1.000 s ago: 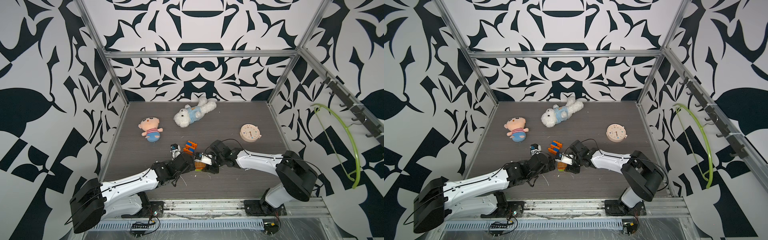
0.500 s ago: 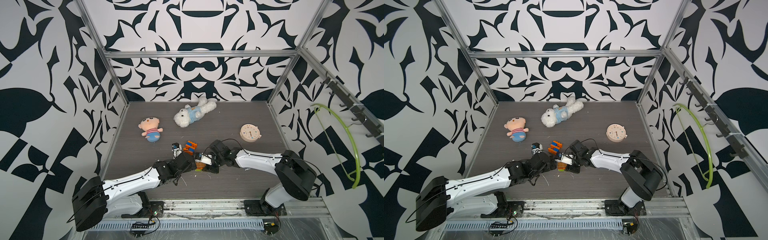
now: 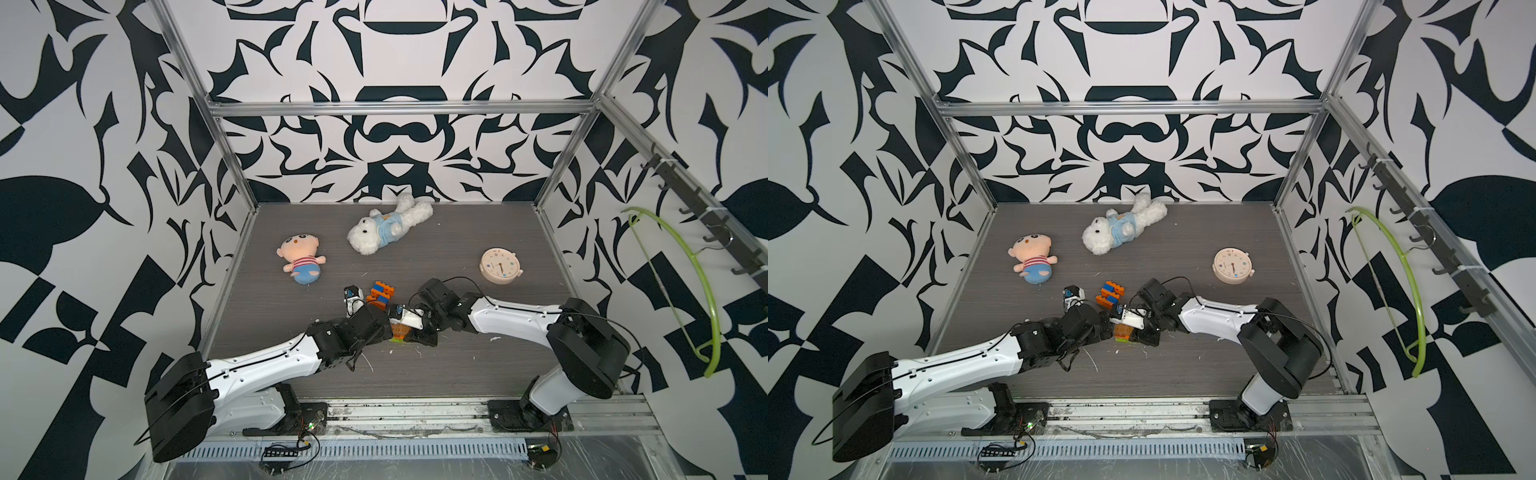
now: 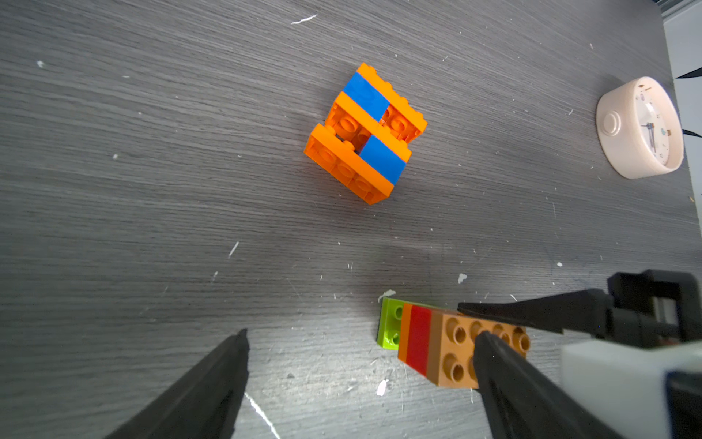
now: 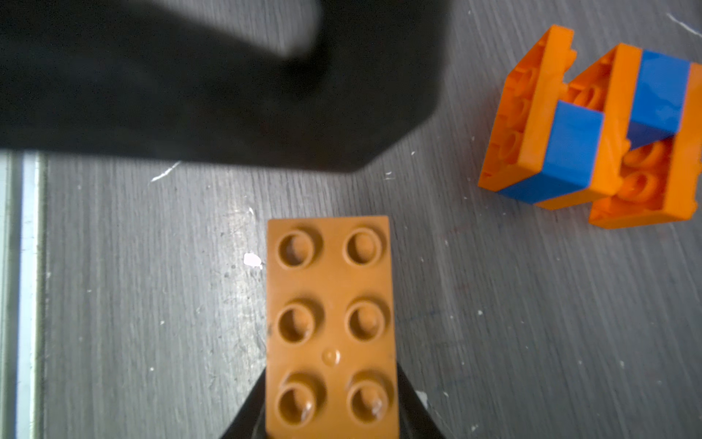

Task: Assemble the number 5 with lego
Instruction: Adjust the lego brick at the center of the board.

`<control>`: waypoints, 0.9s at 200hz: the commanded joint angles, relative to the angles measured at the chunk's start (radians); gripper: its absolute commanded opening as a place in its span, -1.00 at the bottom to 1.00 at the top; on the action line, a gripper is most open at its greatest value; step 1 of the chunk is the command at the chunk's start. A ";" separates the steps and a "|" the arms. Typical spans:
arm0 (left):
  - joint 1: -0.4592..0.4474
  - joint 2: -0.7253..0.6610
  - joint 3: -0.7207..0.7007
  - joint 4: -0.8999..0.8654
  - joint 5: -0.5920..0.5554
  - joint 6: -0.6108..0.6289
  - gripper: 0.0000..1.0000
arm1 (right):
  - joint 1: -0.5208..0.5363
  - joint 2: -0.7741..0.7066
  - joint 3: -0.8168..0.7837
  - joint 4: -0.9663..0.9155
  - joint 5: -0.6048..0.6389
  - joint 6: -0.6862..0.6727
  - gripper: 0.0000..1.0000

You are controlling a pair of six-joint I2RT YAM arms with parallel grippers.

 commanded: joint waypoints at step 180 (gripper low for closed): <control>-0.002 -0.011 0.037 -0.015 -0.038 0.020 0.99 | -0.303 0.226 0.283 -0.306 -0.423 0.237 -0.34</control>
